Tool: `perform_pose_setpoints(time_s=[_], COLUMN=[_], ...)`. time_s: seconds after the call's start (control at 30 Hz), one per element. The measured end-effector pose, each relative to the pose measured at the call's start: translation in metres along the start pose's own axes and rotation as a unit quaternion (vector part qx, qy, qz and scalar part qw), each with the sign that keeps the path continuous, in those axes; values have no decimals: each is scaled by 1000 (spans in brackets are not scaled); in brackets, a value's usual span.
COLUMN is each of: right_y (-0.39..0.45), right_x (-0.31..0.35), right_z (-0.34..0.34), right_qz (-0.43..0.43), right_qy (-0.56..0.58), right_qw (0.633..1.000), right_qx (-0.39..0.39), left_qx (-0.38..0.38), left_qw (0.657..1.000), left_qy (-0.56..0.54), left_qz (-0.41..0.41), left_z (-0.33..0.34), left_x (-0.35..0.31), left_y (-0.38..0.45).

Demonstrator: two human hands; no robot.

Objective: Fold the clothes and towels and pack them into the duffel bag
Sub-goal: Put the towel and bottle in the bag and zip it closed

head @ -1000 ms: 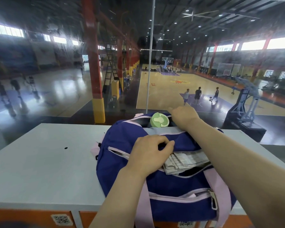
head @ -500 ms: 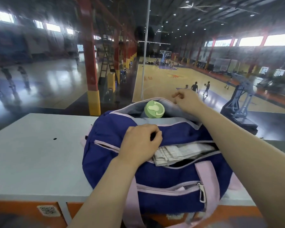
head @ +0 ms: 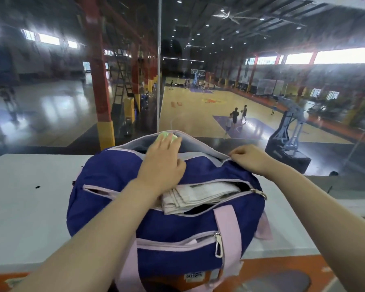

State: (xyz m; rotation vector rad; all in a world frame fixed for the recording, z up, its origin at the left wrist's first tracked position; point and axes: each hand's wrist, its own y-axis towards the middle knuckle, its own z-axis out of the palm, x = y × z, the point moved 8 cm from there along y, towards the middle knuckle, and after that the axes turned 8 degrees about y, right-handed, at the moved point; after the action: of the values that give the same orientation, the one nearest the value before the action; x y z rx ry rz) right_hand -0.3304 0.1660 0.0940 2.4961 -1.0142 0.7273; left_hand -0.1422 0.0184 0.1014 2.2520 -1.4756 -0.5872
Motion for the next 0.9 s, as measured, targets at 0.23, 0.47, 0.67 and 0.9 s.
perform_pose_setpoints(time_s=[0.23,0.47,0.67,0.9], right_y=[-9,-9,-18,-39], right_x=[-1,11,22,21], right_z=[-19,-29,-28,-13], right_qz=[-45,7,-14,-120], right_qy=[-77,27,-3,10], right_qw=[994,994,991,981], right_qx=[-65,-108,-132,-151], left_qx=[147,192,108,122], left_qw=[979,952,985,970], left_qy=[137,238,-74,-183], left_qz=[-36,3,109,99], left_z=[40,13,18,53], left_x=[21,-5,-80,-106], left_y=[21,43,48,54])
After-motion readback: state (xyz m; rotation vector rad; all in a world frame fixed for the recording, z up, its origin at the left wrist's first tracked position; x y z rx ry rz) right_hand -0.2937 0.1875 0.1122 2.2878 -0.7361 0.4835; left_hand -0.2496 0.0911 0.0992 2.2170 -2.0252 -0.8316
